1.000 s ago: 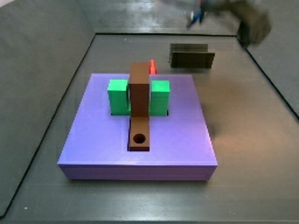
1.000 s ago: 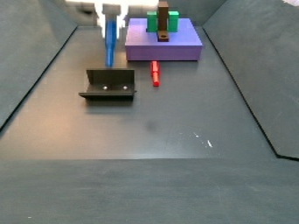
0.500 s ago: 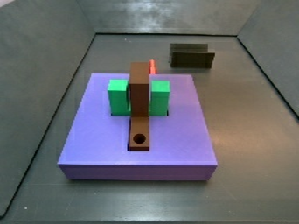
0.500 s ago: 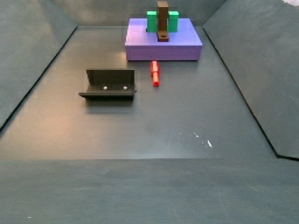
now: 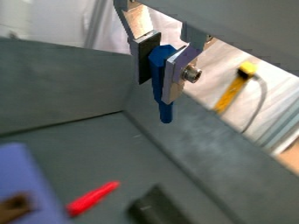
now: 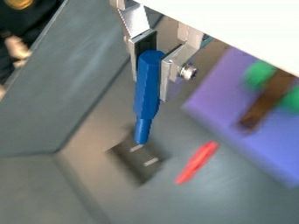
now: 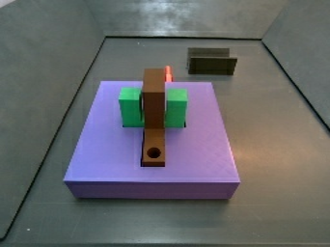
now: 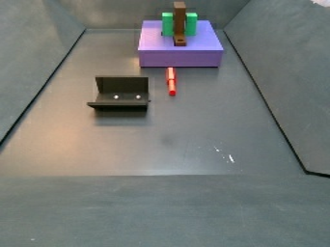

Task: Pick up the blue object. Move up. Place the blue object on the fixture. Regrasp the blue object. Move to above the board. Insert the blue object.
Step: Move to above the board, then insert the blue object.

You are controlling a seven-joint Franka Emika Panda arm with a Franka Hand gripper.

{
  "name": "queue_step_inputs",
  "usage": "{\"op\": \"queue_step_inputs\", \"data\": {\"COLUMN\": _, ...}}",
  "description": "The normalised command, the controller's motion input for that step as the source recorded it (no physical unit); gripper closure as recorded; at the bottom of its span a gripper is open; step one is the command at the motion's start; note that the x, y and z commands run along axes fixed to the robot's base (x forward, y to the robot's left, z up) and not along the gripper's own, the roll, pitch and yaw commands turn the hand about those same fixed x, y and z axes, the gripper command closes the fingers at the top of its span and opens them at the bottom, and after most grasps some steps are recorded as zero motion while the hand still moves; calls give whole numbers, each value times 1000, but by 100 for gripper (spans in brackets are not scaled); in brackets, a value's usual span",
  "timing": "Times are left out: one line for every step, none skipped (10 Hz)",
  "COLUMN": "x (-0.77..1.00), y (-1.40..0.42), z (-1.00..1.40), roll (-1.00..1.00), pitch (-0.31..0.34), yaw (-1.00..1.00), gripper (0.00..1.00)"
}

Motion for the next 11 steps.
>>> {"op": "queue_step_inputs", "data": {"x": -976, "y": -1400, "z": 282, "roll": -1000, "pitch": 137, "yaw": -120, "gripper": 100}}
{"op": "queue_step_inputs", "data": {"x": -623, "y": -864, "z": 165, "roll": -1000, "pitch": 138, "yaw": -113, "gripper": 100}}
{"op": "queue_step_inputs", "data": {"x": -355, "y": -449, "z": 82, "roll": -1000, "pitch": 135, "yaw": -100, "gripper": 100}}
{"op": "queue_step_inputs", "data": {"x": -165, "y": -185, "z": 30, "roll": -1000, "pitch": 129, "yaw": -79, "gripper": 100}}
{"op": "queue_step_inputs", "data": {"x": -125, "y": -110, "z": 33, "roll": -1000, "pitch": 113, "yaw": -72, "gripper": 100}}
{"op": "queue_step_inputs", "data": {"x": -97, "y": -36, "z": 4, "roll": -714, "pitch": 57, "yaw": -35, "gripper": 100}}
{"op": "queue_step_inputs", "data": {"x": -72, "y": -9, "z": 2, "roll": -513, "pitch": 23, "yaw": -25, "gripper": 100}}
{"op": "queue_step_inputs", "data": {"x": -52, "y": -5, "z": 6, "roll": -292, "pitch": 2, "yaw": -15, "gripper": 100}}
{"op": "queue_step_inputs", "data": {"x": -38, "y": 1, "z": -3, "roll": -232, "pitch": -2, "yaw": -4, "gripper": 100}}
{"op": "queue_step_inputs", "data": {"x": 40, "y": -66, "z": -37, "roll": -3, "pitch": 0, "yaw": 0, "gripper": 100}}
{"op": "queue_step_inputs", "data": {"x": 0, "y": -234, "z": -300, "roll": -176, "pitch": -187, "yaw": -17, "gripper": 100}}
